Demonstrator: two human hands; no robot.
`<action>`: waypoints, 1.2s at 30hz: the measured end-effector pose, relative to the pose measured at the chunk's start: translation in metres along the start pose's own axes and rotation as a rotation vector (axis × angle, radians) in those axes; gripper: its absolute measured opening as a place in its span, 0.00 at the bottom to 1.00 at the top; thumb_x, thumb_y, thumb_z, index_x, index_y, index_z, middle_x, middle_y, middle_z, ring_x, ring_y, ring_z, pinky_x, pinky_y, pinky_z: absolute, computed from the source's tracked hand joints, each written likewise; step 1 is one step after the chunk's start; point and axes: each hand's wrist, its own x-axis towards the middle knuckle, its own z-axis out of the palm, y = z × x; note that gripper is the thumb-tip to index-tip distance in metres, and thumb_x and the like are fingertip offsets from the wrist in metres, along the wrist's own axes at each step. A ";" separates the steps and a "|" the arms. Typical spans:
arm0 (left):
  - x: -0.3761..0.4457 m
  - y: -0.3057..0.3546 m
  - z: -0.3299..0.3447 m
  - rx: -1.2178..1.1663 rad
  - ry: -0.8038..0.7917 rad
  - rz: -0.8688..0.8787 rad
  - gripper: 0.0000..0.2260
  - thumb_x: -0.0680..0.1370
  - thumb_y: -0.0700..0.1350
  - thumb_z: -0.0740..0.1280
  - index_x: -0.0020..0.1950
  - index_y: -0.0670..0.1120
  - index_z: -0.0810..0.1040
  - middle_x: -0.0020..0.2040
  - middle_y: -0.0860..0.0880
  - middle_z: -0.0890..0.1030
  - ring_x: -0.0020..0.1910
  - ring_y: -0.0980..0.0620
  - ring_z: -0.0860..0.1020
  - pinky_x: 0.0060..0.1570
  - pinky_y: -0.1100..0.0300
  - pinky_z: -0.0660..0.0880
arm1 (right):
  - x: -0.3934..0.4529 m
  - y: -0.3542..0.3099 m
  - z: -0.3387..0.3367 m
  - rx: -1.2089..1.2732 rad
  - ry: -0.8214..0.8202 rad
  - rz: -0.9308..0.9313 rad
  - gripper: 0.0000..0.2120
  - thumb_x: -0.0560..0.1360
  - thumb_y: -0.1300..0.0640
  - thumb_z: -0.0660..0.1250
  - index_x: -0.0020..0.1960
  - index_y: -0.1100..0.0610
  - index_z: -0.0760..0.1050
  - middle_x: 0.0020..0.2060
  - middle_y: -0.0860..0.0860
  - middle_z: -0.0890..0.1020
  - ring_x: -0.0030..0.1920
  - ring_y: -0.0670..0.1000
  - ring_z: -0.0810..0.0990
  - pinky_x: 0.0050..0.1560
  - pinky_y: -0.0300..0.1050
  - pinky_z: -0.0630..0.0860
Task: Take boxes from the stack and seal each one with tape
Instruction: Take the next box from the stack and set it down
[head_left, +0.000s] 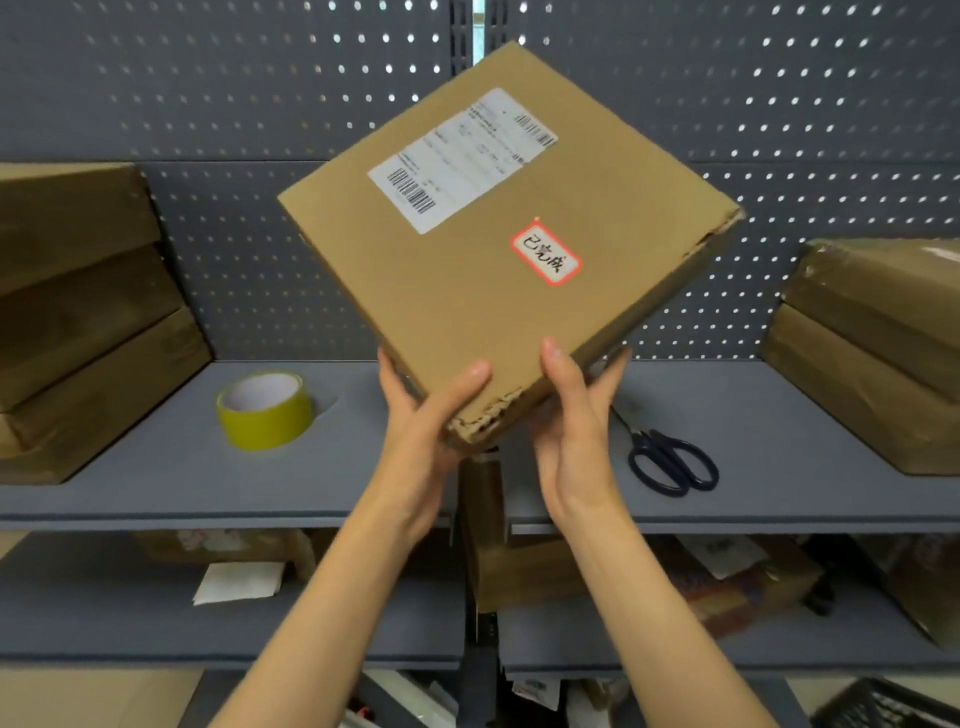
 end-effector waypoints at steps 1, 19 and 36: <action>0.001 0.004 -0.010 0.019 -0.009 -0.009 0.45 0.61 0.51 0.75 0.74 0.55 0.59 0.63 0.50 0.78 0.58 0.48 0.80 0.50 0.46 0.80 | 0.003 -0.006 -0.004 -0.018 0.022 0.004 0.68 0.50 0.37 0.81 0.76 0.39 0.39 0.73 0.49 0.65 0.71 0.50 0.68 0.72 0.60 0.62; 0.022 0.016 -0.087 0.039 0.067 -0.252 0.08 0.76 0.43 0.62 0.48 0.46 0.81 0.41 0.51 0.85 0.38 0.55 0.83 0.41 0.59 0.77 | 0.009 -0.004 -0.051 -0.410 0.215 -0.027 0.33 0.67 0.41 0.60 0.69 0.54 0.72 0.63 0.48 0.78 0.65 0.47 0.73 0.68 0.47 0.67; 0.033 -0.002 -0.096 0.241 0.057 -0.236 0.20 0.75 0.58 0.65 0.62 0.49 0.78 0.56 0.51 0.83 0.55 0.55 0.80 0.60 0.55 0.71 | 0.015 0.009 -0.067 -0.595 0.345 0.175 0.17 0.79 0.50 0.57 0.64 0.53 0.74 0.58 0.48 0.78 0.56 0.45 0.76 0.53 0.39 0.72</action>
